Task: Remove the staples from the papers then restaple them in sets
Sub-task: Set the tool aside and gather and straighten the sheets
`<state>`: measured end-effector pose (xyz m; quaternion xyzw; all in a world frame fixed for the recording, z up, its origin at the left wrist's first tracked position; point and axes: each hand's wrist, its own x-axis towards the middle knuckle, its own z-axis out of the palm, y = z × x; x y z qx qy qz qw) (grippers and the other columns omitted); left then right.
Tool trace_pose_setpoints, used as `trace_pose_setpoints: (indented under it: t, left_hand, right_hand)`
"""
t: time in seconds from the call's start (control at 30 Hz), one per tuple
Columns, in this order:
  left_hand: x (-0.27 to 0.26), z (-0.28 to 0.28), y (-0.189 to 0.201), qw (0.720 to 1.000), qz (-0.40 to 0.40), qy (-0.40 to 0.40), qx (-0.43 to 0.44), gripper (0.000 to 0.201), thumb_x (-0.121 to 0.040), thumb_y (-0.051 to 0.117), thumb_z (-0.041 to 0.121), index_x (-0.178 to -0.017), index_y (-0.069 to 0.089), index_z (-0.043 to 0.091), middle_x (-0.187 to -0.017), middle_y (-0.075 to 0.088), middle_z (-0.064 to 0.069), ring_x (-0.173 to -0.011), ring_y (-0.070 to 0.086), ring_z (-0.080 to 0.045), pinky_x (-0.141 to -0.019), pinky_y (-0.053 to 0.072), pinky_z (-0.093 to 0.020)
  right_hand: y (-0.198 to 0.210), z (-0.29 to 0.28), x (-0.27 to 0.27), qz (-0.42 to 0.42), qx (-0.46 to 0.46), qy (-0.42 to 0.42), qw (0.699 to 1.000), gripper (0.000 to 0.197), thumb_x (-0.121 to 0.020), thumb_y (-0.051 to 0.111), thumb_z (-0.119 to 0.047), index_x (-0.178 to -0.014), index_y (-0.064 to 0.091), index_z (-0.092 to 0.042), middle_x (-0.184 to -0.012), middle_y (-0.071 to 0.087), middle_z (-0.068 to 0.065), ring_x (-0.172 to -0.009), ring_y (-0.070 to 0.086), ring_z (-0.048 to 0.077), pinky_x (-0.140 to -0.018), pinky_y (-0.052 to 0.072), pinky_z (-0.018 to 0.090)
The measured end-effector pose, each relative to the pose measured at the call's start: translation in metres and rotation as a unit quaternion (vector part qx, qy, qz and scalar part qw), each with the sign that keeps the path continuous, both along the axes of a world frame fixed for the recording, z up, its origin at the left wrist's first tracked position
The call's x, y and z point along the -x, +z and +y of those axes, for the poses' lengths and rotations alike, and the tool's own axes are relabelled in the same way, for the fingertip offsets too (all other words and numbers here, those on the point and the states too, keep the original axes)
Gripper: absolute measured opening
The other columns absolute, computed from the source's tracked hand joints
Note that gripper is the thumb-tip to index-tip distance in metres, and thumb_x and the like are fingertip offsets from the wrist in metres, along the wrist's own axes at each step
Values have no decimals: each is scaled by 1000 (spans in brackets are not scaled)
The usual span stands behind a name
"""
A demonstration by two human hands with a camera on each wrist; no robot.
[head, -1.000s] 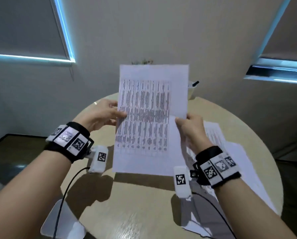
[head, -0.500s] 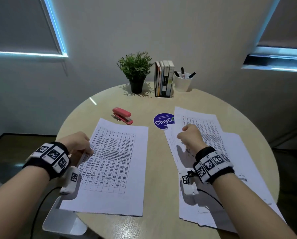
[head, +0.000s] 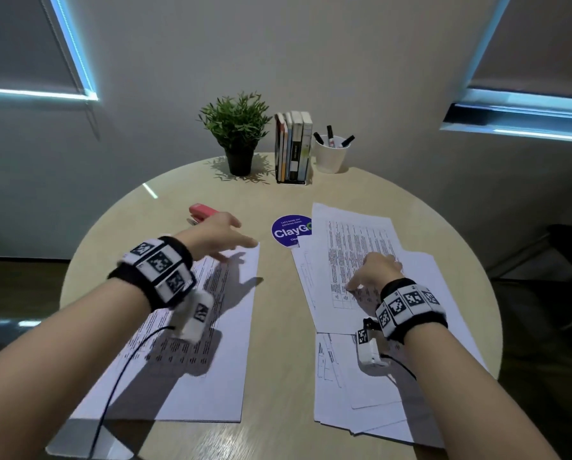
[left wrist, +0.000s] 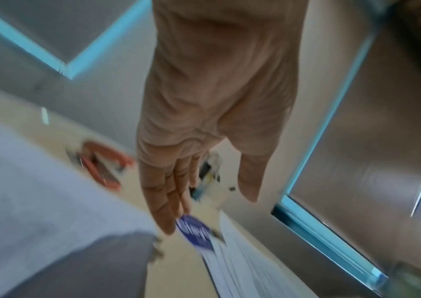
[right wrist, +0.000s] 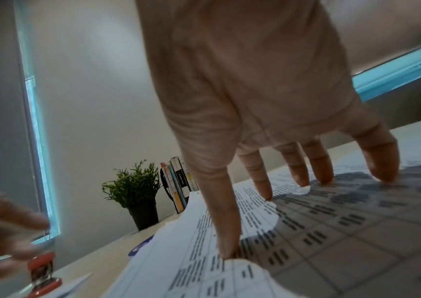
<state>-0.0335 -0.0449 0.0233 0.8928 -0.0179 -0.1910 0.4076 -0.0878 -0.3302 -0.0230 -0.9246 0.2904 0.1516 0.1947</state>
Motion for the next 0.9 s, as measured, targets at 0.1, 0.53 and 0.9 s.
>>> trace_pose_setpoints:
  t: [0.1,0.53,0.9]
  left_hand:
    - [-8,-58,-17,995,67,-7,70,51,-87,70,20,-128,44,10,-113,60,-12,-95,61,-22,-79,56,-37]
    - [5,-142,-45,988,-74,-38,133,92,-80,74,5,-151,15,13,-139,41,-10,-114,52,-27,-83,46,-31]
    - [21,-141,-42,984,-30,35,175,18,-82,62,-5,-97,55,4,-92,63,-14,-89,63,-29,-65,52,-30]
  right_hand:
    - [-2,-3,0,-9,-4,4,1000,63,-73,84,-26,-126,52,-13,-146,31,16,-137,25,36,-109,34,54]
    - [-13,-12,-4,-15,-4,17,1000,72,-68,86,-35,-128,48,-19,-146,28,11,-140,20,33,-105,31,55]
    - [8,-45,9,-242,-141,-187,942,103,-65,85,-36,-147,28,-12,-148,32,15,-138,33,35,-108,37,55]
